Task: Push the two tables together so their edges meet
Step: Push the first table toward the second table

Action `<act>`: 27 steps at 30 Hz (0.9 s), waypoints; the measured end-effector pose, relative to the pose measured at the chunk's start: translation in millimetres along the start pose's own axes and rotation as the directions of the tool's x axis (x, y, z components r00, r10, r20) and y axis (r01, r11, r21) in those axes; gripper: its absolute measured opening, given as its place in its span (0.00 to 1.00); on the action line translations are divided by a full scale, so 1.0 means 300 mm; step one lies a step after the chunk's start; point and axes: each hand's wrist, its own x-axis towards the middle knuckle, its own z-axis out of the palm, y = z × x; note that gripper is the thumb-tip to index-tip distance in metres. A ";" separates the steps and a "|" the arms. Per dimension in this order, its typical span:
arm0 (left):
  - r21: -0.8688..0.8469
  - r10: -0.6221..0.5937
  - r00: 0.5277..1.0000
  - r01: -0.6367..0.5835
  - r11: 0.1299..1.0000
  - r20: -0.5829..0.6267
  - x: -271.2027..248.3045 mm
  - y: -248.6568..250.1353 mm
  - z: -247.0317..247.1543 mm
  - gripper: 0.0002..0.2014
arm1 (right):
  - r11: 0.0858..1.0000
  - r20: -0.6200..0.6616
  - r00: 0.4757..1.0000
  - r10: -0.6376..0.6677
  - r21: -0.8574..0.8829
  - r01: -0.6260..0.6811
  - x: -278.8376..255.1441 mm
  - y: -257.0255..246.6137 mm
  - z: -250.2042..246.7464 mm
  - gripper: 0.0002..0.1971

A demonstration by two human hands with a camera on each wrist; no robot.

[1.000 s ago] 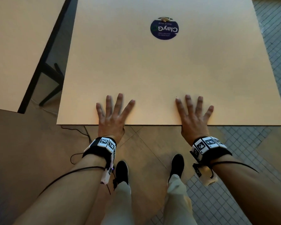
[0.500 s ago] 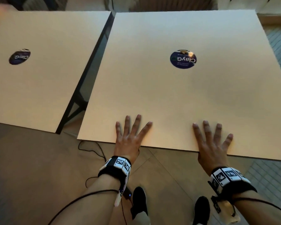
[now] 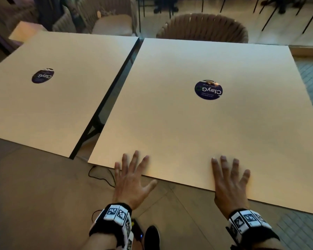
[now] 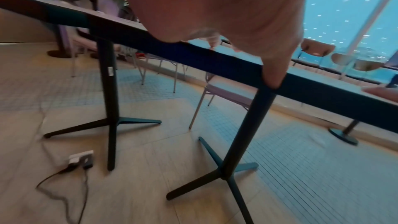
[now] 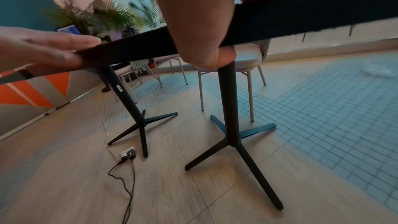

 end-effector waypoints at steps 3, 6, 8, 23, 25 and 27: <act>-0.264 -0.277 0.957 0.245 0.933 -0.091 -0.048 0.002 0.015 0.56 | 0.997 0.024 0.997 -0.079 -0.001 0.079 0.026 -0.002 -0.016 0.62; -0.619 -0.552 0.826 0.376 0.690 -0.113 -0.070 0.060 0.039 0.62 | 0.988 0.026 0.988 -0.152 -0.011 0.152 0.039 0.005 -0.015 0.62; -0.870 -0.714 0.697 0.392 0.300 0.067 -0.047 0.056 0.056 0.62 | 0.979 0.018 0.979 -0.204 -0.017 0.204 0.043 0.011 -0.010 0.62; -0.865 -0.633 0.595 0.269 -0.423 0.495 0.163 -0.094 0.015 0.49 | 0.962 0.043 0.964 -0.263 -0.062 0.265 0.046 0.010 -0.038 0.59; -0.870 -0.628 0.608 0.262 -0.419 0.486 0.157 -0.092 0.018 0.42 | 0.964 0.042 0.965 -0.258 -0.062 0.260 0.050 0.016 -0.042 0.60; -0.868 -0.638 0.591 0.282 -0.409 0.493 0.140 -0.100 0.028 0.36 | 0.961 0.049 0.964 -0.263 -0.073 0.266 0.040 0.016 -0.042 0.60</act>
